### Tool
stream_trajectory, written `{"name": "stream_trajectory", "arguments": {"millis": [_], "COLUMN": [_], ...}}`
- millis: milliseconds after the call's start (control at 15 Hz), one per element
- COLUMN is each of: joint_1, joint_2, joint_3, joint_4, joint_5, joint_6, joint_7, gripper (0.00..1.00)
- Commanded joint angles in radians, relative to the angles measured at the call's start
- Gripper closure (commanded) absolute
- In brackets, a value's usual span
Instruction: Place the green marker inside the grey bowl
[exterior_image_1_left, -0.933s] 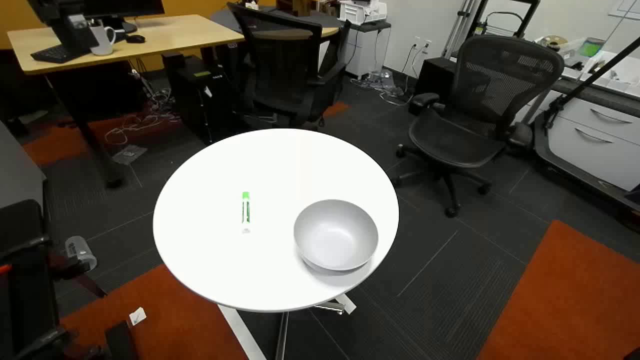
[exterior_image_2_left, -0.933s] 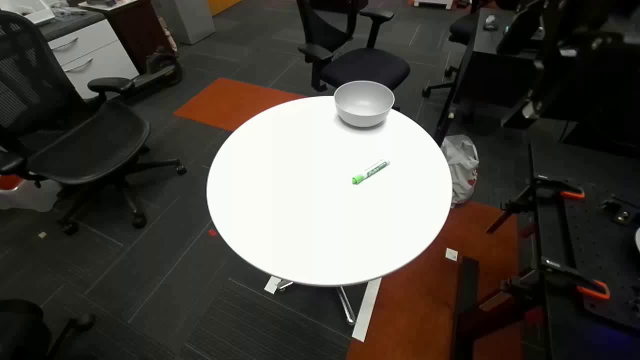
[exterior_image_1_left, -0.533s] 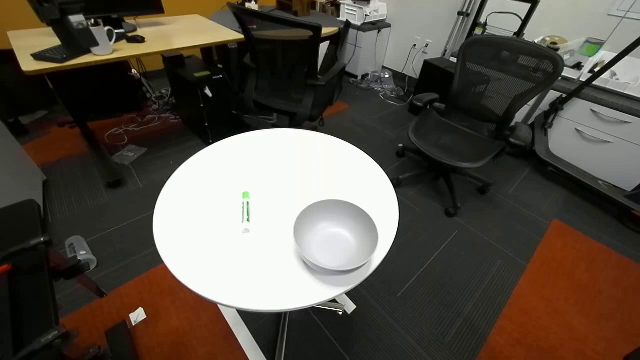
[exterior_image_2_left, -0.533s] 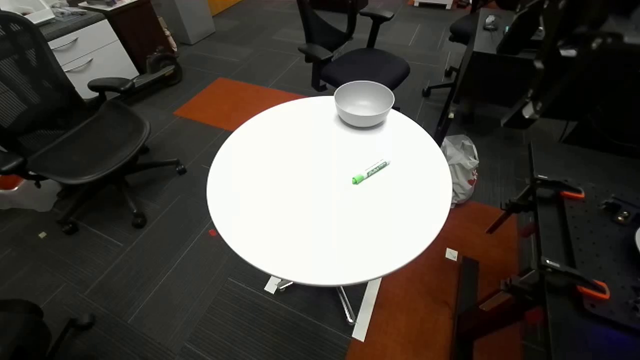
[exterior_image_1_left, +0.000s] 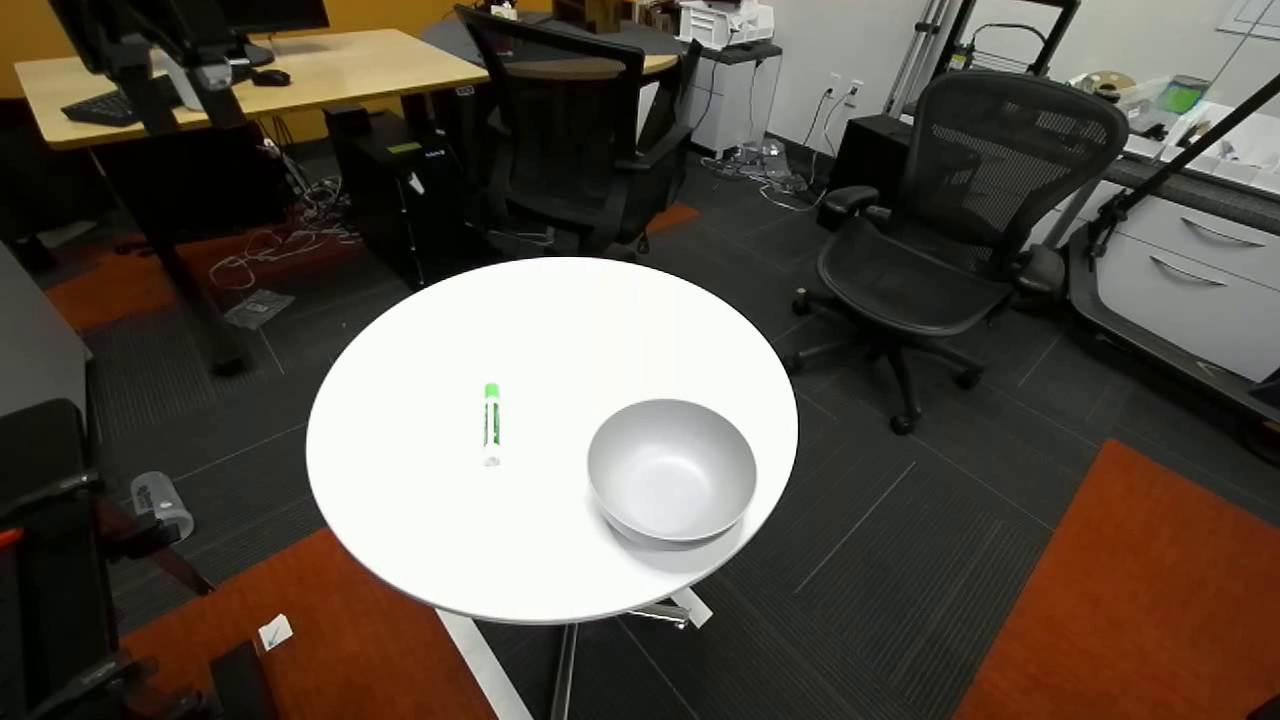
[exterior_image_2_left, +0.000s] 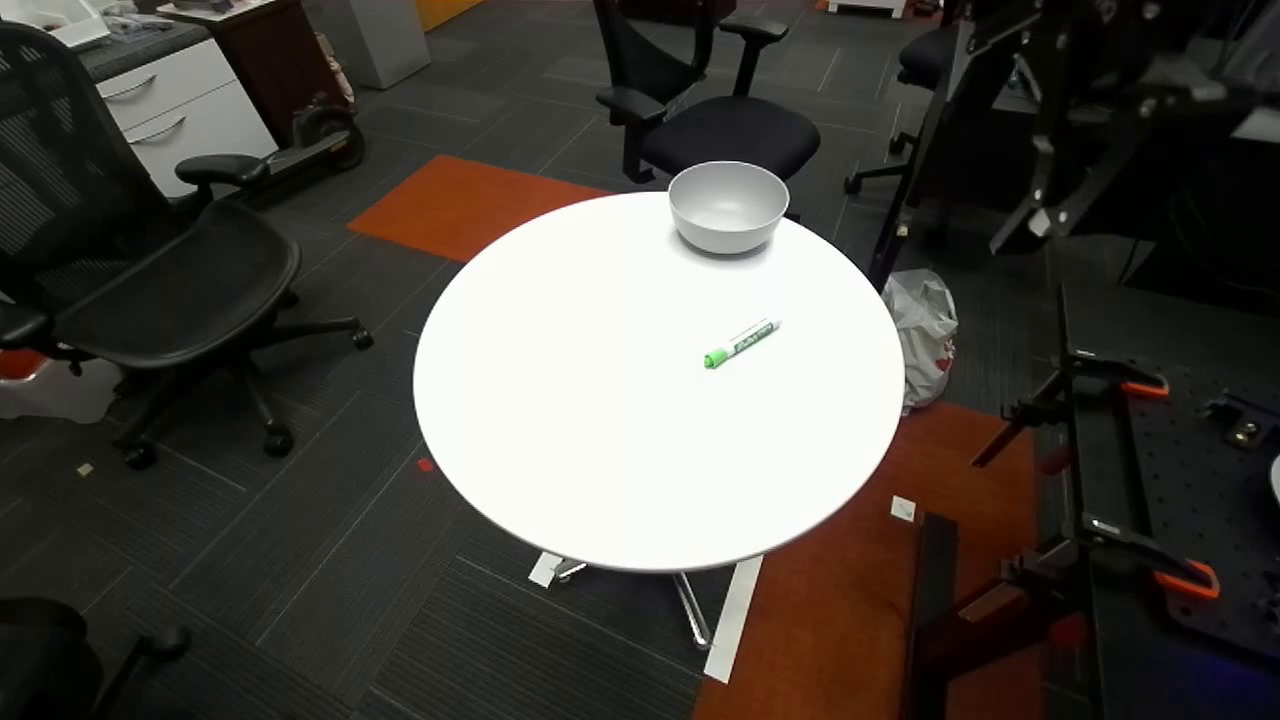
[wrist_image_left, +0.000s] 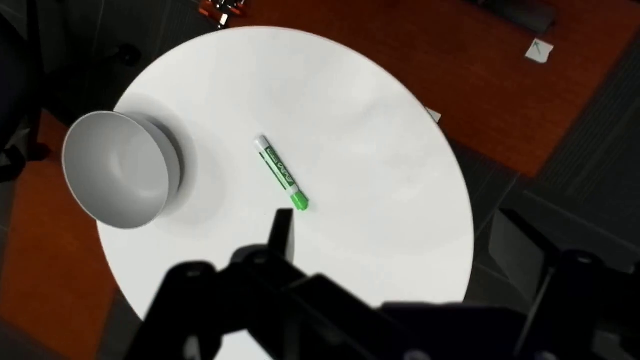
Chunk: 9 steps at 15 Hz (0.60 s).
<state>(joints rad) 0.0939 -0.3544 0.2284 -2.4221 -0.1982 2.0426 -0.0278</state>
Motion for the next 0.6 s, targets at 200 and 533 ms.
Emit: {"name": "stream_trajectory", "arguments": {"millis": [200, 533], "joint_1": [0.027, 0.019], "joint_2": [0.11, 0.125], "joint_3": [-0.137, -0.163], "joint_4": [0.063, 0.048], "joint_5": [-0.018, -0.01], "joint_6": [-0.02, -0.003], "joint_7": [-0.432, -0.57], "gripper": [0.0, 0.0]}}
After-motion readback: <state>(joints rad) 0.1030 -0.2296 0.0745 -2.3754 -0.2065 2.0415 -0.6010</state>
